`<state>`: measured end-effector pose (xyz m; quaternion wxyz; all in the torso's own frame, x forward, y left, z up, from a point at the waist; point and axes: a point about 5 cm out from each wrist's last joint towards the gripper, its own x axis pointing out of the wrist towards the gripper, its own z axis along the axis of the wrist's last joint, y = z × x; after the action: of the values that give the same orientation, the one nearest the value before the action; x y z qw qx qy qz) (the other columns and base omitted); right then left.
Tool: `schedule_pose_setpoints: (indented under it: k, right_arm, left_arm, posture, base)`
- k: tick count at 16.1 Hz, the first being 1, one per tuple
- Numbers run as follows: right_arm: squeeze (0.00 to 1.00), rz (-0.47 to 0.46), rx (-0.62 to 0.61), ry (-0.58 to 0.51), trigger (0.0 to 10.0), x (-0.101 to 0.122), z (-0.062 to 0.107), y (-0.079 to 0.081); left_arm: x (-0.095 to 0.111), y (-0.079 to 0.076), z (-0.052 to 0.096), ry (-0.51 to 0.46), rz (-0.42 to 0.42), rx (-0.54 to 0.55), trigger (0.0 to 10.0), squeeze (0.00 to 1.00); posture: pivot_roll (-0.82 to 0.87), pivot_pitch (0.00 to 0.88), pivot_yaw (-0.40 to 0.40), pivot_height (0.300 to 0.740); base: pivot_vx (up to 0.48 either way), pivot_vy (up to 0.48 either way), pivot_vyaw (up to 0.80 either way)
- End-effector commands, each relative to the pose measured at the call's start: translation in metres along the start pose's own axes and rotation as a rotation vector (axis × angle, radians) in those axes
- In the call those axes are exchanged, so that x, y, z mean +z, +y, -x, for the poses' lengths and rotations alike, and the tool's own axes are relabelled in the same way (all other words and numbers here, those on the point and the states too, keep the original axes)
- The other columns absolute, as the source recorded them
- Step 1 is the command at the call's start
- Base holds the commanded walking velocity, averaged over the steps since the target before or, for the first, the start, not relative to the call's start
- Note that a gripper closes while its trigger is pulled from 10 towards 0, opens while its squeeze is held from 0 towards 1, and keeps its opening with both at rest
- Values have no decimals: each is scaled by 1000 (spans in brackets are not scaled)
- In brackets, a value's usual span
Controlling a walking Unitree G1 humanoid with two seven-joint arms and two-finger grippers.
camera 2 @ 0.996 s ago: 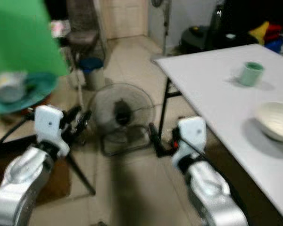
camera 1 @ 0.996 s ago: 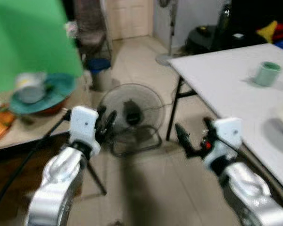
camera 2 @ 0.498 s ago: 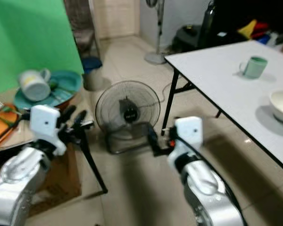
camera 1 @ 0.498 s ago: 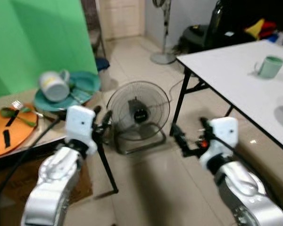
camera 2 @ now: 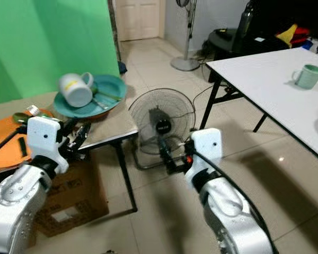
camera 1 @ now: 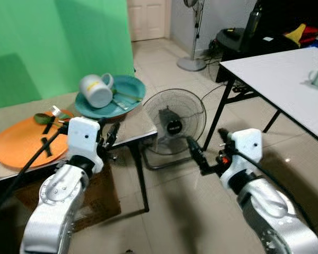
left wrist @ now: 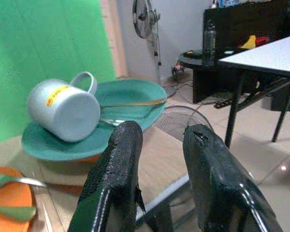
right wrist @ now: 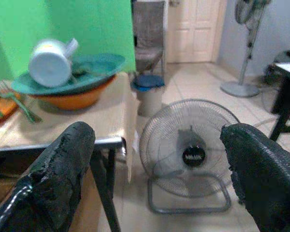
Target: Setting the table
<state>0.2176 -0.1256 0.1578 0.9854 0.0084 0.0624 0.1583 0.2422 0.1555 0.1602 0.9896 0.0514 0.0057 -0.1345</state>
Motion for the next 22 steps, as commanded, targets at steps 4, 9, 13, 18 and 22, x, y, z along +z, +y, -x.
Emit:
schedule_pose_setpoints:
  k: [4,9,13,18,22]
  right_arm:
    - [0,32,46,2,10000,2,-2,3]
    - [0,58,146,15,10000,2,-6,7]
    - [0,67,179,12,10000,3,-12,8]
    - [0,67,180,12,10000,3,-17,7]
    - [0,79,186,27,10000,2,-28,7]
  left_arm:
    - [7,0,0,-30,-4,-5,10000,0]
    - [13,2,0,-66,-19,-7,10000,0]
    - [14,3,3,-72,-18,-7,10000,0]
    - [12,5,3,-69,-17,-3,10000,0]
    - [11,5,4,-62,-16,-9,10000,0]
  posture:
    - [111,0,44,740]
    - [120,0,42,740]
    - [133,0,32,740]
    - [140,0,23,740]
    - [139,0,24,740]
  base:
    - [0,64,400]
    - [0,0,800]
    - [280,0,800]
    - [357,0,160]
    - [372,0,0]
